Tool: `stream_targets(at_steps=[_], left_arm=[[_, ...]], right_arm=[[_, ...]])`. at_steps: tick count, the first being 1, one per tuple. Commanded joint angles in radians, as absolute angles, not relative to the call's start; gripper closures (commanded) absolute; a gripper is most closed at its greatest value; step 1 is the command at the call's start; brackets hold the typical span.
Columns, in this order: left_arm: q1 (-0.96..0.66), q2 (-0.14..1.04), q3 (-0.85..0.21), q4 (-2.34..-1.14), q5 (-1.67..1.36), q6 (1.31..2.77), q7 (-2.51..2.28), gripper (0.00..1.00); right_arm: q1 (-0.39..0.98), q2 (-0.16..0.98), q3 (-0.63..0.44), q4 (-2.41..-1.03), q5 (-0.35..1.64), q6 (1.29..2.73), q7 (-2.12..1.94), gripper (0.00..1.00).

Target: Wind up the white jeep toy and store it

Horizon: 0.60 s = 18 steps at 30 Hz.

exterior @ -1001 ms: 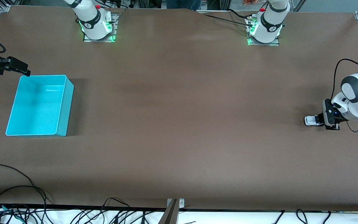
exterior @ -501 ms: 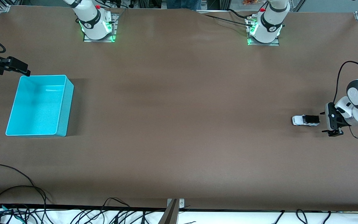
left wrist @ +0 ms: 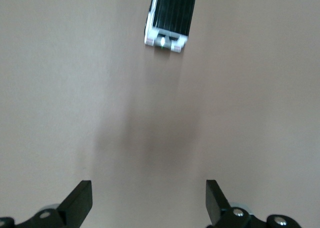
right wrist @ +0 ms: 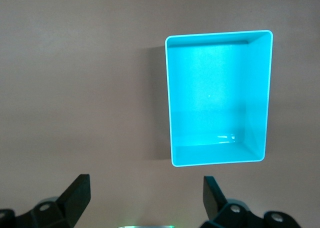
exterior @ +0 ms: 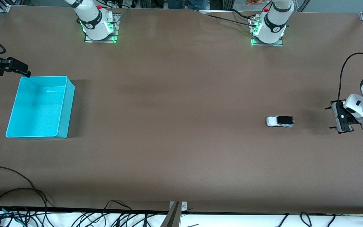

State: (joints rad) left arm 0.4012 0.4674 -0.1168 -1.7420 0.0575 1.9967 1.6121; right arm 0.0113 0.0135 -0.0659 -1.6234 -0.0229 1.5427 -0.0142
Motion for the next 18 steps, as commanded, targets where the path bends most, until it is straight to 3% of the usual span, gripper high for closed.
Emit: stream_targets(at_steps=[1,10,18], left_arm=[[0.344,0.411,-0.120,-1.695,0.075,1.847,1.468,0.00],[0.255,0.411,-0.123,-1.502,0.074,1.563,1.247,0.00],[0.218,0.402,-0.135,-1.428,0.063,1.468,1.079,0.00]], right_arm=[[0.009,0.014,-0.064,-1.612,-0.026,1.537,-0.012,0.00],[0.009,0.015,-0.064,-1.612,-0.026,1.539,-0.012,0.00],[0.008,0.015,-0.066,-1.612,-0.026,1.537,-0.012,0.00]])
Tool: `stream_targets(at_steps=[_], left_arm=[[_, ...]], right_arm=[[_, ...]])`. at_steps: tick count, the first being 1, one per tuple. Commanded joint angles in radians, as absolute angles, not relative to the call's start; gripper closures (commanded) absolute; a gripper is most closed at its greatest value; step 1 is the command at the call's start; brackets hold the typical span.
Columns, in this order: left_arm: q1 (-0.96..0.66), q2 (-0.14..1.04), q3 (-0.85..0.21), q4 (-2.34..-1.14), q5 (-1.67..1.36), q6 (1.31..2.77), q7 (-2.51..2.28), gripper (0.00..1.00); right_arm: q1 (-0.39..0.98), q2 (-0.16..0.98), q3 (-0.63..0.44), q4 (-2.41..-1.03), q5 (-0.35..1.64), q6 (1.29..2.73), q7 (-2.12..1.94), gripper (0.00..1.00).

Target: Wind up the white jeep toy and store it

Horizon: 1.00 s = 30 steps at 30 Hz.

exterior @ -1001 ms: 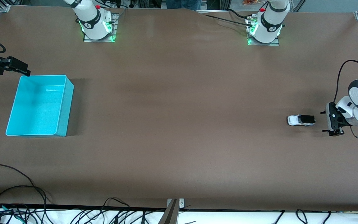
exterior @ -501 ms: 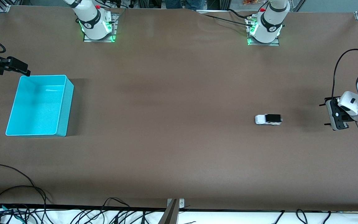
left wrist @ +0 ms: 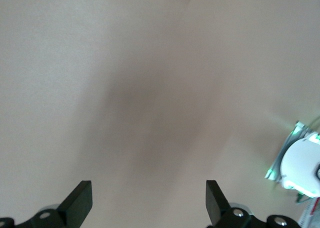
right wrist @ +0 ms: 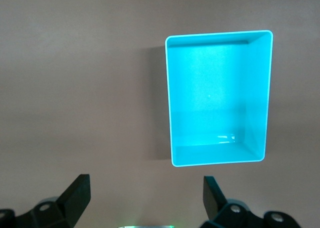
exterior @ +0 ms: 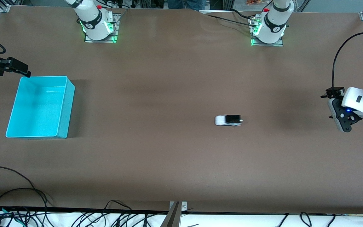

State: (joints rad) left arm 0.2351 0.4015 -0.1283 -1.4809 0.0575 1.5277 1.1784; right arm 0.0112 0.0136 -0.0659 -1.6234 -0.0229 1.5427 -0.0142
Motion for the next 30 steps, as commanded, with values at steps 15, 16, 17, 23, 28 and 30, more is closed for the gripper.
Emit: stream_targets(at_steps=[15,16,17,23,28,30], left_arm=[[0.209,0.330,-0.262,-1.411,0.069,1.385,0.683,0.00],[0.209,0.328,-0.265,-1.411,0.068,1.385,0.660,0.00],[0.209,0.324,-0.271,-1.411,0.072,1.384,0.637,0.00],[0.207,0.316,-0.299,-1.396,0.075,1.384,0.474,0.00],[0.207,0.310,-0.304,-1.384,0.075,1.384,0.449,0.00],[0.207,0.310,-0.304,-1.384,0.074,1.384,0.448,0.00]], right_arm=[[0.009,0.015,-0.064,-1.612,-0.026,1.537,-0.012,0.00],[0.009,0.015,-0.066,-1.612,-0.026,1.539,-0.012,0.00],[0.009,0.015,-0.066,-1.612,-0.026,1.537,-0.012,0.00],[0.009,0.015,-0.066,-1.612,-0.026,1.539,-0.012,0.00],[0.009,0.015,-0.064,-1.612,-0.026,1.537,-0.012,0.00],[0.009,0.015,-0.064,-1.612,-0.026,1.539,-0.012,0.00]])
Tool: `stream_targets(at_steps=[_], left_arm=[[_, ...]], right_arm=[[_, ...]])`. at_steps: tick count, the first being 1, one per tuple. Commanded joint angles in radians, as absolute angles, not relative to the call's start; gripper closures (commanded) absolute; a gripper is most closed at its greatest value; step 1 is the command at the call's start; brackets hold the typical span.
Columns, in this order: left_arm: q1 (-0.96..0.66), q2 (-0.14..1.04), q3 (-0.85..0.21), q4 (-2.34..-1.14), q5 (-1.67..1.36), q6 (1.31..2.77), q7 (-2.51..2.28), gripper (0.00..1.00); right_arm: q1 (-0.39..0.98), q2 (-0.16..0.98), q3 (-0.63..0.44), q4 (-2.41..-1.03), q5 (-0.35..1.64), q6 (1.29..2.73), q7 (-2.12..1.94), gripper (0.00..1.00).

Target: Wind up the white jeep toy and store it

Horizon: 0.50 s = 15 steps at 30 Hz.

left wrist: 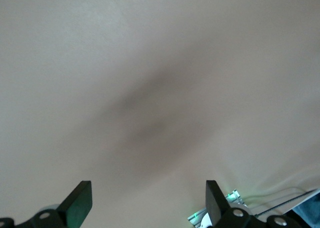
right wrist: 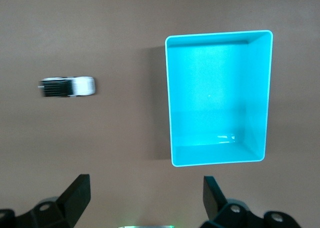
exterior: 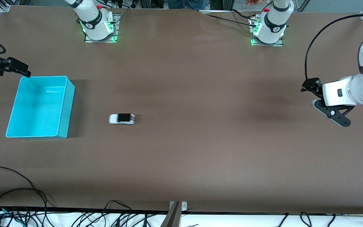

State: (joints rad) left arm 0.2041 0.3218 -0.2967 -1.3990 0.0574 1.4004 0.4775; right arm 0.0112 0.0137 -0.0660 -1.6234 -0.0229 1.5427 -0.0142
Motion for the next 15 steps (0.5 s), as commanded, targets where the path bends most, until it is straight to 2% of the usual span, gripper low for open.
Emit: stream_targets(at_steps=[1,15], left_arm=[[0.207,0.310,-0.304,-1.384,0.074,1.384,0.448,0.00],[0.210,0.304,-0.296,-1.384,0.067,1.384,0.451,0.00]], right_arm=[[0.009,0.015,-0.066,-1.612,-0.026,1.539,-0.012,0.00],[0.008,0.017,-0.064,-1.611,-0.028,1.540,-0.023,0.00]])
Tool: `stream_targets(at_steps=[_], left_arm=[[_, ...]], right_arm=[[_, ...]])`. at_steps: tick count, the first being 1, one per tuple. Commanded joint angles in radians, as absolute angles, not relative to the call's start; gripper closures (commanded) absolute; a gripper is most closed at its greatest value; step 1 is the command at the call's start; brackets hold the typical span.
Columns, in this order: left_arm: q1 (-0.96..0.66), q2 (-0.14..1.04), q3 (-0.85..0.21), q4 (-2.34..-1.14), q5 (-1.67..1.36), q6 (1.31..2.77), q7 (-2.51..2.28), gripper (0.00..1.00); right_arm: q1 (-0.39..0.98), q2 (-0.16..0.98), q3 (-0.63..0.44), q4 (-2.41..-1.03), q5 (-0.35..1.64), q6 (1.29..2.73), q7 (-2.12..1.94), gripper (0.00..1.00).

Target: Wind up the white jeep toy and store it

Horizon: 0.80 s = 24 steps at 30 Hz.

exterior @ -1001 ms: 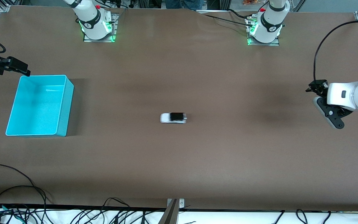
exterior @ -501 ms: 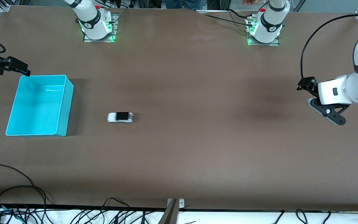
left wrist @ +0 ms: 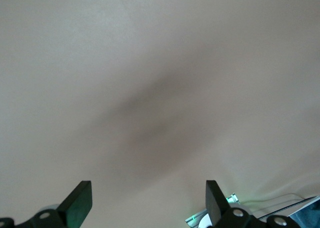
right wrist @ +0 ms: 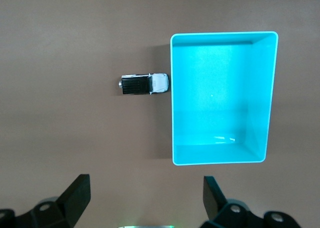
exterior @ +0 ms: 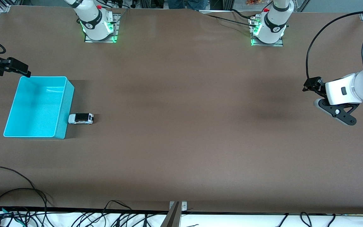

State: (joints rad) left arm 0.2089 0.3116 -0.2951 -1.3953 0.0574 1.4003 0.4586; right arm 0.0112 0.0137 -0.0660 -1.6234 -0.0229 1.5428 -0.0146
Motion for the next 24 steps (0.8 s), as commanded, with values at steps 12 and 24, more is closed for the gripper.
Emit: stream_targets(at_steps=[12,24], left_arm=[[0.201,0.265,-0.275,-1.405,0.061,1.456,0.448,0.00],[0.080,0.118,-0.057,-1.555,-0.069,1.641,0.361,0.00]], right_arm=[[0.012,0.018,-0.061,-1.612,-0.028,1.539,-0.017,0.00],[0.015,0.070,-0.058,-1.612,-0.028,1.545,-0.034,0.00]])
